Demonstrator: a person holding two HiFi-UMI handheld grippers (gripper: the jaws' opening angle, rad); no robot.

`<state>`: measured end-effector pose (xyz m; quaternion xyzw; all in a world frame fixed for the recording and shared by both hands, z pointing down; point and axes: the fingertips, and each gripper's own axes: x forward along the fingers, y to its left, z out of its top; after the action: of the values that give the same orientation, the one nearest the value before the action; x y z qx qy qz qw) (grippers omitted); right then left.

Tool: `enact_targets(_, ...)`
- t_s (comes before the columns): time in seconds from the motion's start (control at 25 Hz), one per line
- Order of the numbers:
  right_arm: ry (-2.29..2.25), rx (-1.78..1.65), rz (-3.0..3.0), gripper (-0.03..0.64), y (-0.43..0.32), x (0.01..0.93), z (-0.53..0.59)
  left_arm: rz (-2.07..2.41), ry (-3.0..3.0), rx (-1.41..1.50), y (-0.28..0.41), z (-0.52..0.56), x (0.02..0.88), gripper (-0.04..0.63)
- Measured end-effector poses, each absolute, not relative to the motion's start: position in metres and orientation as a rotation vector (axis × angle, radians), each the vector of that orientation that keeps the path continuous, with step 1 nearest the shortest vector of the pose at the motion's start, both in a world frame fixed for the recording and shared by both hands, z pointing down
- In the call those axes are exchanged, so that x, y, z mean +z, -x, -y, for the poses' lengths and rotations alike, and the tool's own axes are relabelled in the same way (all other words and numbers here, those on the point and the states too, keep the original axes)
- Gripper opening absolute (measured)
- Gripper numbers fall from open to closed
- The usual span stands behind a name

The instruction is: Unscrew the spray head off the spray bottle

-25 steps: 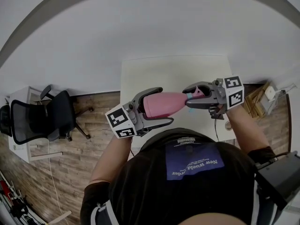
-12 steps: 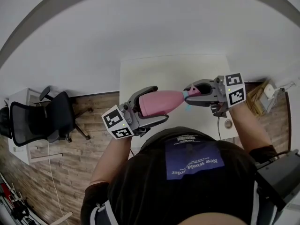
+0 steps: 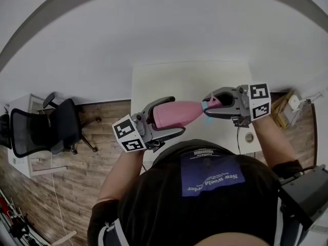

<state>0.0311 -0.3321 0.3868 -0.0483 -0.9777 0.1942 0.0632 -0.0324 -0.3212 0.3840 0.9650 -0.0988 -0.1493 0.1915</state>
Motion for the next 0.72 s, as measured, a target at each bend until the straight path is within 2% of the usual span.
enact_targets(0.16,0.148,0.416,2.947,0.118,-0.032,0.385,0.327,0.238,-2.591,-0.456,0.032,0.323,0.387,0.494)
enact_targets(0.52,0.172,-0.360,2.683,0.118,-0.036,0.399,0.310,0.101,-2.224,-0.508,0.031,0.330,0.404,0.494)
enact_targets(0.72,0.124,-0.473,2.683,0.120,-0.033,0.398,0.313,0.130,-2.253,-0.541,0.033,0.332,0.404,0.494)
